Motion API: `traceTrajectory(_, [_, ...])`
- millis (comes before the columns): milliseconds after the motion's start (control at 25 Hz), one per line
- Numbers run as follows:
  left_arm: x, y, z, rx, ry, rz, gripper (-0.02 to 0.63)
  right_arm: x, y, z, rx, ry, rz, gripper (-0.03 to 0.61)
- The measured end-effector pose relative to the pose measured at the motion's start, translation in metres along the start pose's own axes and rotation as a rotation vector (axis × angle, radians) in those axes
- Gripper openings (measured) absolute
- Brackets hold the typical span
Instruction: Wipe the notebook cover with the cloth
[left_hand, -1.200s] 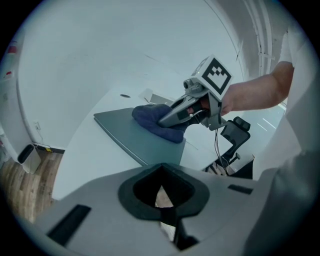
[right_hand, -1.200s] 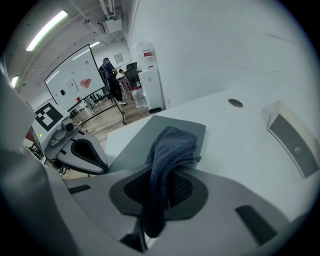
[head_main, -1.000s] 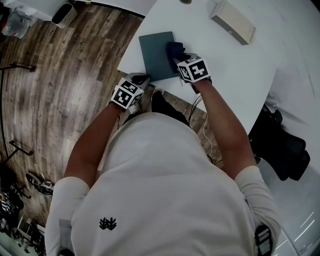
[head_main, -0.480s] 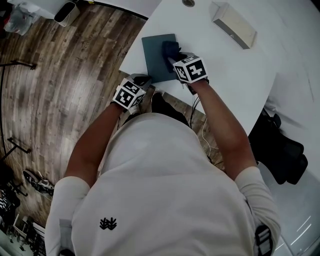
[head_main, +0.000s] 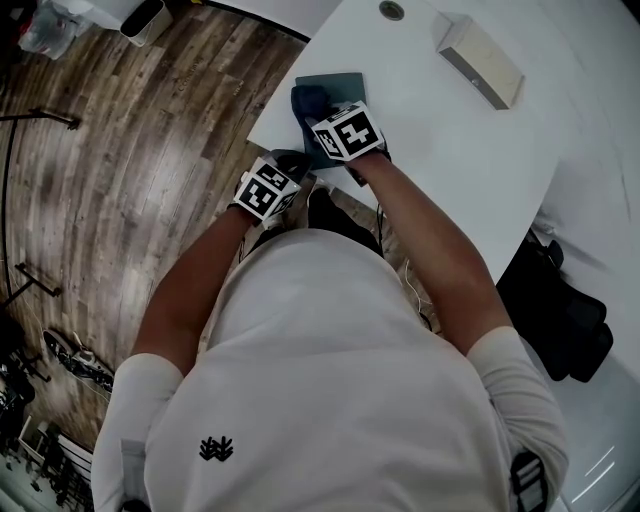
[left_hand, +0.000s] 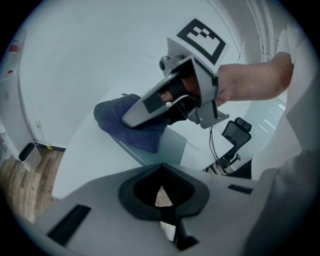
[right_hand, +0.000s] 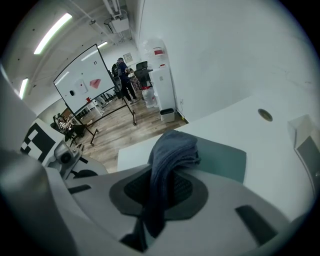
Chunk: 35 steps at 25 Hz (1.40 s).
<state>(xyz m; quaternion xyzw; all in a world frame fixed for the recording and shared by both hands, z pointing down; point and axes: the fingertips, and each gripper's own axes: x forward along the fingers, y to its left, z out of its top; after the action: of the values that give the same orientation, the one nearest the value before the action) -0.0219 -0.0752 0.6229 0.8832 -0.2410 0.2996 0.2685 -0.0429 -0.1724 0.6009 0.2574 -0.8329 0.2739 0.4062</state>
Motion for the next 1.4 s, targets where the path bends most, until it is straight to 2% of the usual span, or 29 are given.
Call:
traceTrajectory(360, [-0.002,0.001,-0.002,0.0,0.006,-0.001,0.006,-0.016,-0.048,-0.023,0.083,0.023,-0.062,0.044])
traceTrajectory(880, [-0.005,0.002,-0.003,-0.02,0.004,0.002,0.006,-0.051,-0.109,-0.05,0.148,0.024,-0.156,0.043])
traceTrajectory(1080, [-0.004,0.002,-0.004,-0.02,0.006,0.003,0.006,-0.056,-0.1,-0.042,0.116,0.019,-0.16,0.043])
traceTrajectory(1400, [-0.003,0.003,-0.003,-0.034,0.005,0.012,0.006,-0.03,-0.044,0.004,0.073,-0.029,-0.034,0.043])
